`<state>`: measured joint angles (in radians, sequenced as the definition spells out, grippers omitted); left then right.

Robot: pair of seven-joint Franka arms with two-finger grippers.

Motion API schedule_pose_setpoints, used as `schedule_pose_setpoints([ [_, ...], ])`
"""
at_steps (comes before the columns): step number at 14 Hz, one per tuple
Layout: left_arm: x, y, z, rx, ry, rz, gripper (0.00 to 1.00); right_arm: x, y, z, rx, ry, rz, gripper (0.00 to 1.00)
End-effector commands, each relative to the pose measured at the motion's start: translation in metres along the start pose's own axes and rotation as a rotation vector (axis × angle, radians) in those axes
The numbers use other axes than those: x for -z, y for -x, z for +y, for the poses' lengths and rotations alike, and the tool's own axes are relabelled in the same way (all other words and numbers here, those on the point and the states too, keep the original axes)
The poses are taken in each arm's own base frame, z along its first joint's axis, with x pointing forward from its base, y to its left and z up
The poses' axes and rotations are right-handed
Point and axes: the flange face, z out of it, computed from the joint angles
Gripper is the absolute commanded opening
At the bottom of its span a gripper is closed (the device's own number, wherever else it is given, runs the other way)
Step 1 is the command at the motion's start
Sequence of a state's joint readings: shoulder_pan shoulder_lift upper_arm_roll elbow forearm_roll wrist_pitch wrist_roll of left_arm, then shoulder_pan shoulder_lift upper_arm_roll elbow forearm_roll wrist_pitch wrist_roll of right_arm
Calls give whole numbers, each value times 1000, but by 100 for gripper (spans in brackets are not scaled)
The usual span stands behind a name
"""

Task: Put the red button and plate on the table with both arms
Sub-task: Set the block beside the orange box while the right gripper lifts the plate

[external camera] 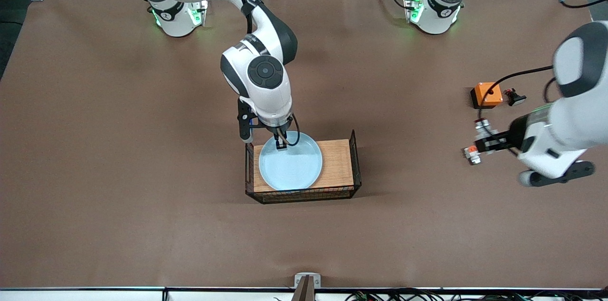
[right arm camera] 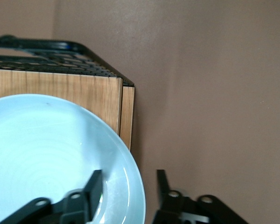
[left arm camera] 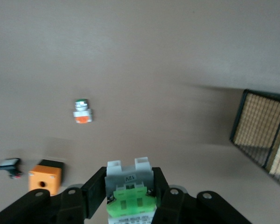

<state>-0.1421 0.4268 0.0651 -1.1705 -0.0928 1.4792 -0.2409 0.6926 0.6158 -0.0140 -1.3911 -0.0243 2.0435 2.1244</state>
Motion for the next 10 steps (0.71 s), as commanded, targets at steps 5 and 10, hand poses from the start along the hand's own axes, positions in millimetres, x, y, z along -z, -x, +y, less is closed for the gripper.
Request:
schedule_pose_setpoints([
  [5, 30, 82, -32, -102, -68, 31, 0, 1, 7, -5, 2, -38, 25, 18],
  [10, -19, 109, -36, -126, -71, 66, 0, -5, 16, 1, 53, -60, 72, 1],
])
